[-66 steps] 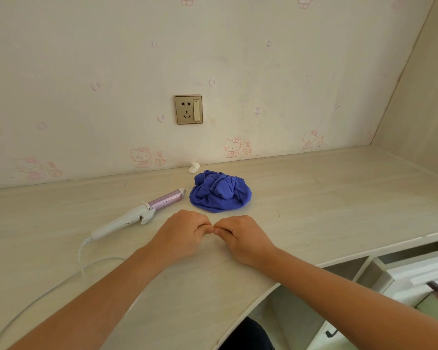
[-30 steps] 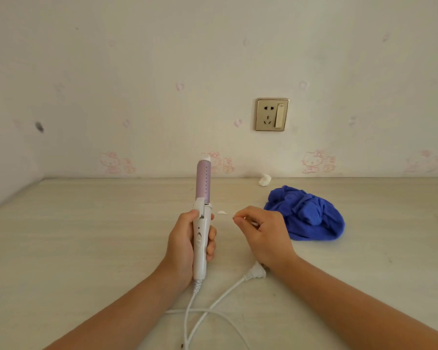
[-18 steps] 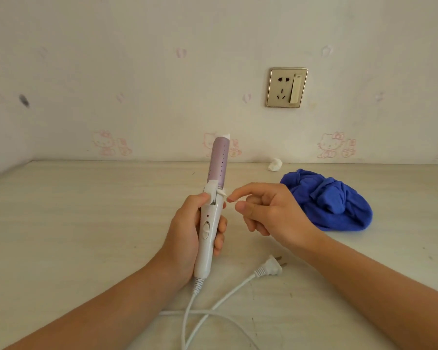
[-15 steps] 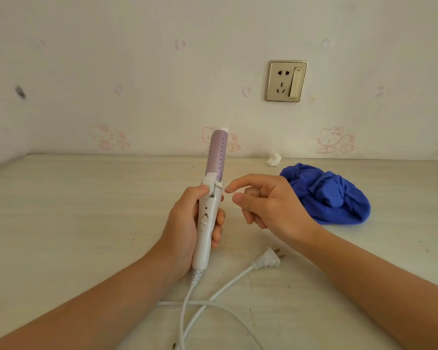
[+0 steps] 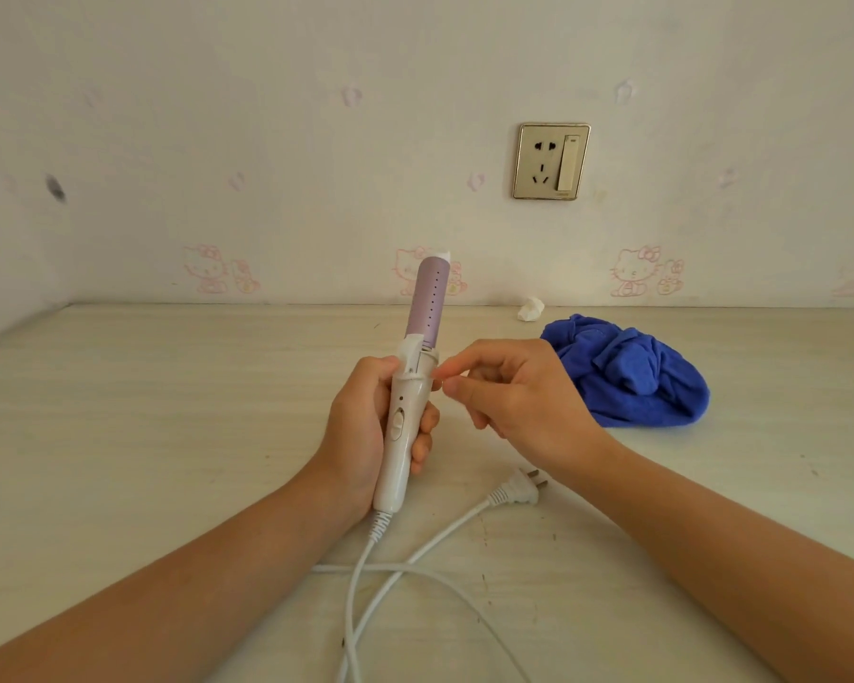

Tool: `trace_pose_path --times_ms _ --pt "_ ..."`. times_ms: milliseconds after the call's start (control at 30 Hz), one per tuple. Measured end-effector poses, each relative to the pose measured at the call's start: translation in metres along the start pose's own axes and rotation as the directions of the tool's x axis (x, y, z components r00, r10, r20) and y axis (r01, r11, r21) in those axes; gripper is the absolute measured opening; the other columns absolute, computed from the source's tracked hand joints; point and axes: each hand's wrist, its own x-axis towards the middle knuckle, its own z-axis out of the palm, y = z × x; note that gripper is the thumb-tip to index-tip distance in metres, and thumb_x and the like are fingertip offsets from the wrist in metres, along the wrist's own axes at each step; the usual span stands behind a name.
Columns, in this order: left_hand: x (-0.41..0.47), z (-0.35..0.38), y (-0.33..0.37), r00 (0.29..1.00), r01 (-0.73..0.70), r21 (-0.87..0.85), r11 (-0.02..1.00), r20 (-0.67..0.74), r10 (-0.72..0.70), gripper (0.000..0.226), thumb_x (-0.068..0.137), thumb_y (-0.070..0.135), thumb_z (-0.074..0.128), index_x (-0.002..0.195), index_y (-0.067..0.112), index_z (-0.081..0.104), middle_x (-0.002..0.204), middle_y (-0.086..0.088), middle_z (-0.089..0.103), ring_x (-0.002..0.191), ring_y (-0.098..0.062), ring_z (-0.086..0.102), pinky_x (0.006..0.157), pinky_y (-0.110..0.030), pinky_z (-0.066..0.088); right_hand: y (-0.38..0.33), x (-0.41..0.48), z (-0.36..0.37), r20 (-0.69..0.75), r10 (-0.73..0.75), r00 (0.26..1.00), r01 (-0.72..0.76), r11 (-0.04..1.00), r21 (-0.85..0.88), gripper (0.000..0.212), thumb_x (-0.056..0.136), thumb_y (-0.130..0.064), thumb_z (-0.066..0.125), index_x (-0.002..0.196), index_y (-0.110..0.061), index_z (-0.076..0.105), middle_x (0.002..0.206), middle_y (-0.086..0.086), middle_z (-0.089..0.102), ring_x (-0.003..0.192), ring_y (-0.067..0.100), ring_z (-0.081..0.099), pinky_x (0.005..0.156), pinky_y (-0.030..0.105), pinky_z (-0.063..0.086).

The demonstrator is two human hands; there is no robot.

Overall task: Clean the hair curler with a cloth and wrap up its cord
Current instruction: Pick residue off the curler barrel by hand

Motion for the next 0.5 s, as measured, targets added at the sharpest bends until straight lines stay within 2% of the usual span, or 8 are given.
trace_pose_path --times_ms 67,100,200,400,500 --pt "0.0000 0.0000 0.0003 1.000 -0.009 -0.009 1.000 -0.008 0.009 0.044 0.099 0.037 0.034 0.095 0.006 0.064 0.063 -0.011 0.055 0.042 -0.021 0.044 0.038 -0.024 0.038 -0.0007 -0.0035 0.0056 0.113 0.004 0.994 -0.005 1.000 0.003 0.011 0.088 0.004 0.072 0.090 -0.005 0.079 0.057 -0.004 0.067 0.045 0.011 0.047 0.048 0.020 0.040" --pt "0.0004 0.0001 0.0002 1.000 -0.012 -0.011 1.000 -0.012 0.012 0.043 0.099 0.037 0.035 0.094 0.005 0.063 0.064 -0.012 0.055 0.042 -0.021 0.044 0.038 -0.024 0.039 -0.0008 -0.0040 0.0073 0.117 -0.002 0.993 0.004 1.000 -0.015 0.011 0.088 0.003 0.072 0.090 -0.007 0.079 0.058 -0.006 0.068 0.045 0.008 0.048 0.048 0.019 0.040" --pt "0.0006 0.0000 -0.0008 1.000 -0.011 -0.002 1.000 -0.014 0.011 0.040 0.100 0.039 0.038 0.102 0.006 0.062 0.065 -0.011 0.055 0.043 -0.020 0.046 0.039 -0.026 0.040 0.0008 0.0001 0.0027 -0.022 -0.025 0.999 0.023 0.997 -0.074 0.011 0.091 -0.004 0.072 0.090 -0.013 0.079 0.049 -0.005 0.058 0.043 0.005 0.047 0.050 0.015 0.038" --pt "0.0004 -0.0007 -0.0029 1.000 -0.026 -0.005 1.000 -0.007 0.026 0.040 0.097 0.040 0.043 0.106 0.008 0.063 0.066 -0.010 0.056 0.044 -0.020 0.046 0.040 -0.026 0.041 -0.0013 0.0004 -0.0022 0.059 -0.010 0.998 0.013 0.999 -0.037 0.011 0.090 -0.003 0.072 0.089 -0.013 0.077 0.047 -0.002 0.055 0.043 0.014 0.048 0.054 0.031 0.044" --pt "0.0012 -0.0007 -0.0023 1.000 -0.021 -0.010 1.000 -0.004 0.020 0.046 0.087 0.045 0.048 0.107 0.006 0.062 0.066 -0.011 0.057 0.044 -0.020 0.046 0.040 -0.026 0.041 -0.0023 -0.0012 -0.0003 0.009 -0.027 1.000 0.028 0.999 -0.044 0.010 0.091 -0.001 0.070 0.091 -0.009 0.076 0.048 0.002 0.055 0.043 0.010 0.046 0.053 0.020 0.041"
